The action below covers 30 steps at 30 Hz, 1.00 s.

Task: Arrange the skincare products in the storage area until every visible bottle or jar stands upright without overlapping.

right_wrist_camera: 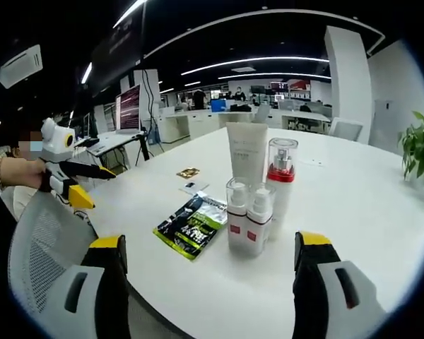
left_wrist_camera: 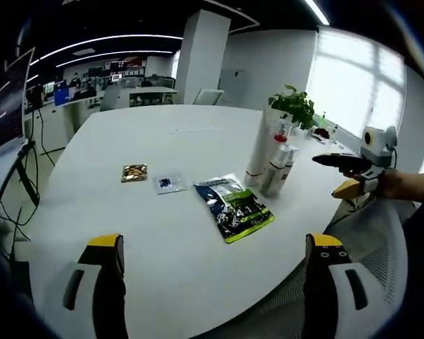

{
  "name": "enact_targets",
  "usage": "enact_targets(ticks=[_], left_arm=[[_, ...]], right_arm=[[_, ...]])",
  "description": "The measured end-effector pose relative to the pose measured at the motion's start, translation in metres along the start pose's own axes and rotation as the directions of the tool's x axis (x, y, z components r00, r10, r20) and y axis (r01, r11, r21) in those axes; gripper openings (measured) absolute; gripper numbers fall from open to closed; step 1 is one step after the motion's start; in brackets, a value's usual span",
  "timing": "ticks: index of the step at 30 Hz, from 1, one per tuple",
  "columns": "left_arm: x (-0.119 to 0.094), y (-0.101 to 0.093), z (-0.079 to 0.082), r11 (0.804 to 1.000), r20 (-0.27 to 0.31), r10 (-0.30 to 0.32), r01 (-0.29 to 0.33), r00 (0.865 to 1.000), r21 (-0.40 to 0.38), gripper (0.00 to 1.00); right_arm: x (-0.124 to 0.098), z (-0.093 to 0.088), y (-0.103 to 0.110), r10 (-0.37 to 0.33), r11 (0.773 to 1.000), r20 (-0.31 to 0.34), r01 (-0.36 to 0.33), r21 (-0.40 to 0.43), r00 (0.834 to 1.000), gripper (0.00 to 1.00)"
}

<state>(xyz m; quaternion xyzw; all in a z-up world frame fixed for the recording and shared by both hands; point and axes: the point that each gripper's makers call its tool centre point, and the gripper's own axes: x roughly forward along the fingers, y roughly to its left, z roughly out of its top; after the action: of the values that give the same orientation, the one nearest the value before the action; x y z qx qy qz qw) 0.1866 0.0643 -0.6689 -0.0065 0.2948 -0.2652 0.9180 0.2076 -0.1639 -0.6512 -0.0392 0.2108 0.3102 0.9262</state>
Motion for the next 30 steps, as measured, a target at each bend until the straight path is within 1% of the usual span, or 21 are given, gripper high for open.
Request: enact_targets(ticks=[3, 7, 12, 19, 21, 23, 30], left_arm=[[0.000, 0.003, -0.002, 1.000, -0.011, 0.005, -0.005, 1.000, -0.001, 0.99], [0.000, 0.003, 0.001, 1.000, -0.002, 0.005, -0.005, 1.000, -0.008, 0.99], [0.000, 0.003, 0.001, 1.000, -0.006, 0.006, -0.006, 1.000, -0.009, 0.99], [0.005, 0.003, 0.000, 1.000, -0.022, -0.005, 0.004, 1.000, -0.026, 0.99], [0.008, 0.004, 0.000, 1.000, -0.024, -0.005, 0.004, 1.000, -0.027, 0.99], [0.012, 0.006, 0.000, 1.000, -0.044, -0.003, 0.001, 0.999, -0.031, 0.99], [0.030, 0.010, 0.012, 1.000, -0.049, -0.001, 0.000, 0.999, -0.020, 0.99]], right_arm=[[0.000, 0.000, 0.000, 0.001, 1.000, -0.001, -0.001, 0.000, 1.000, 0.98], [0.000, 0.000, -0.001, -0.001, 1.000, -0.002, 0.001, -0.001, 1.000, 0.98], [0.000, 0.000, -0.001, -0.003, 1.000, -0.002, 0.003, -0.001, 1.000, 0.97], [0.000, 0.000, -0.002, -0.007, 1.000, -0.004, 0.007, -0.004, 1.000, 0.97], [-0.001, 0.000, -0.002, -0.008, 1.000, -0.003, 0.008, -0.004, 1.000, 0.97], [-0.001, 0.000, -0.003, -0.010, 1.000, -0.002, 0.010, -0.005, 1.000, 0.97], [-0.001, 0.002, -0.001, -0.006, 1.000, 0.006, 0.006, -0.002, 1.000, 0.97]])
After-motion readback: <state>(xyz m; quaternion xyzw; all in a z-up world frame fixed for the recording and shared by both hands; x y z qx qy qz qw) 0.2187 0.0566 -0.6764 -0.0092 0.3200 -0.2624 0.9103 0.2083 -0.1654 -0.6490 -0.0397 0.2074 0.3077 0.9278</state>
